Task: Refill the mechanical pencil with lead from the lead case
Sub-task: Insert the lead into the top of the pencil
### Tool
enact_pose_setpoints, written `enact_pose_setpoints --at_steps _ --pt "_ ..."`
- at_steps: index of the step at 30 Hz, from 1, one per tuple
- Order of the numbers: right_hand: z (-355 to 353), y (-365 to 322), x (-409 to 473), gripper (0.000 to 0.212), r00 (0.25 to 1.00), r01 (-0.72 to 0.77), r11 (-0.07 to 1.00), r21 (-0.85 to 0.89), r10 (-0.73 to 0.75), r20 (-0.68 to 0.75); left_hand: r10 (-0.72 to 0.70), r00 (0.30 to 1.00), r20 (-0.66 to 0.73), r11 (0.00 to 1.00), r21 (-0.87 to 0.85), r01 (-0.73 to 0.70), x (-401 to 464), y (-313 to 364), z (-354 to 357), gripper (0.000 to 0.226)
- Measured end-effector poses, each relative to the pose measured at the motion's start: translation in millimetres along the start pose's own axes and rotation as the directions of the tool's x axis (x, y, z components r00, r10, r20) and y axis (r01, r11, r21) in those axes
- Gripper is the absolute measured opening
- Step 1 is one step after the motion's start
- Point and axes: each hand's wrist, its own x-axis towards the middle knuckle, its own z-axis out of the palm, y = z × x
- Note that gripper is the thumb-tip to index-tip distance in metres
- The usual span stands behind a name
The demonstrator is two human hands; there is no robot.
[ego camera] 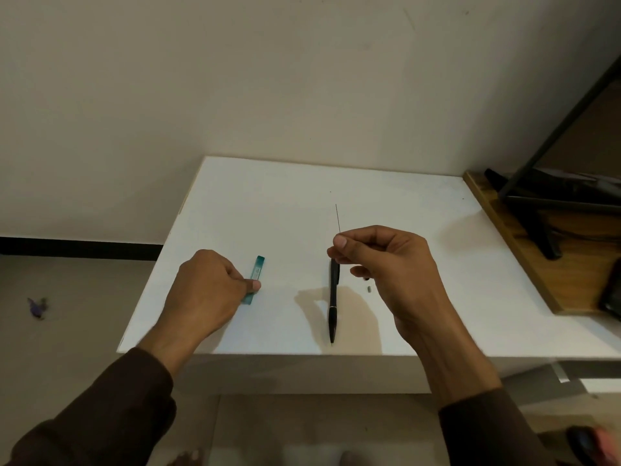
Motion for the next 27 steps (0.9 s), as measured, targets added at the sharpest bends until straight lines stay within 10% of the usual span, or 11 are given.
enact_pose_setpoints --at_steps 19,27 --pt "-19 4 0 0.007 0.997 0.048 0.996 -0.070 -0.053 -0.061 0.278 0.960 -0.015 0.960 0.045 -0.277 -32 56 89 0.033" --pt "-22 4 0 0.006 0.988 0.060 0.997 -0.050 -0.066 -0.138 0.330 0.944 0.027 0.918 -0.241 -0.314 -20 47 61 0.020"
